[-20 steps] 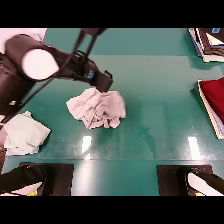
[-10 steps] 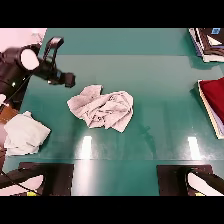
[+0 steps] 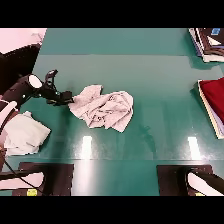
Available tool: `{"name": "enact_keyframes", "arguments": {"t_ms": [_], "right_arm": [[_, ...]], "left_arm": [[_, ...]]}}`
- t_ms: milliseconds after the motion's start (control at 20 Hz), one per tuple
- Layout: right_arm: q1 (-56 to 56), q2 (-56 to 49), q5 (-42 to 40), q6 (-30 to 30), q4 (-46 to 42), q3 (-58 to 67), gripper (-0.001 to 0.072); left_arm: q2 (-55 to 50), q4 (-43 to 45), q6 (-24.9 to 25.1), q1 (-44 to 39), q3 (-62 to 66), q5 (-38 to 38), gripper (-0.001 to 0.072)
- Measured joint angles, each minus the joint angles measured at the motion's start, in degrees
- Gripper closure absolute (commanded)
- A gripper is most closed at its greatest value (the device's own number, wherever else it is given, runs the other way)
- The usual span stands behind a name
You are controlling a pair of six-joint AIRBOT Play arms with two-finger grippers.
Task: Fold the shirts.
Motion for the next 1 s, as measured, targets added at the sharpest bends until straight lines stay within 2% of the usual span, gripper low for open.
{"name": "enact_keyframes", "arguments": {"t_ms": [50, 250, 350, 400, 450, 500, 600, 750, 1000], "right_arm": [[0.00, 0.00, 0.07, 0.00, -0.02, 0.00, 0.0700], [0.00, -0.33, 2.49, 1.25, -2.75, -1.33, 0.0699], [0.00, -0.48, 4.74, 2.78, -5.25, -5.90, 0.0695], [0.04, -0.55, 5.62, 3.41, -6.10, -9.75, 0.0593], [0.39, -0.61, 5.79, 4.26, -6.80, -14.53, 0.0370], [1.01, -0.66, 5.51, 4.68, -7.28, -19.78, 0.0262], [3.50, -0.68, 2.03, 5.66, -7.08, -31.58, 0.0265], [9.86, -0.74, -8.22, 5.92, -2.27, -48.74, 0.0266], [21.73, -1.20, -25.64, 5.62, 8.31, -63.41, 0.0266]], "left_arm": [[-0.44, -1.42, 0.74, 0.15, -0.04, 0.55, 0.0682], [-1.20, -4.00, 2.64, 0.42, 2.93, -0.52, 0.0685], [-0.96, -4.63, 3.76, 0.44, 5.86, -1.97, 0.0686], [-0.68, -4.70, 4.22, 0.44, 7.39, -2.73, 0.0685], [-0.39, -4.81, 4.59, 0.46, 8.72, -3.19, 0.0685], [-0.13, -4.92, 4.87, 0.46, 9.75, -3.54, 0.0685], [0.13, -5.05, 5.22, 0.46, 11.10, -4.22, 0.0685], [0.33, -5.07, 5.51, 0.46, 12.07, -4.79, 0.0685], [0.42, -5.14, 5.62, 0.46, 12.52, -4.98, 0.0685]]}}
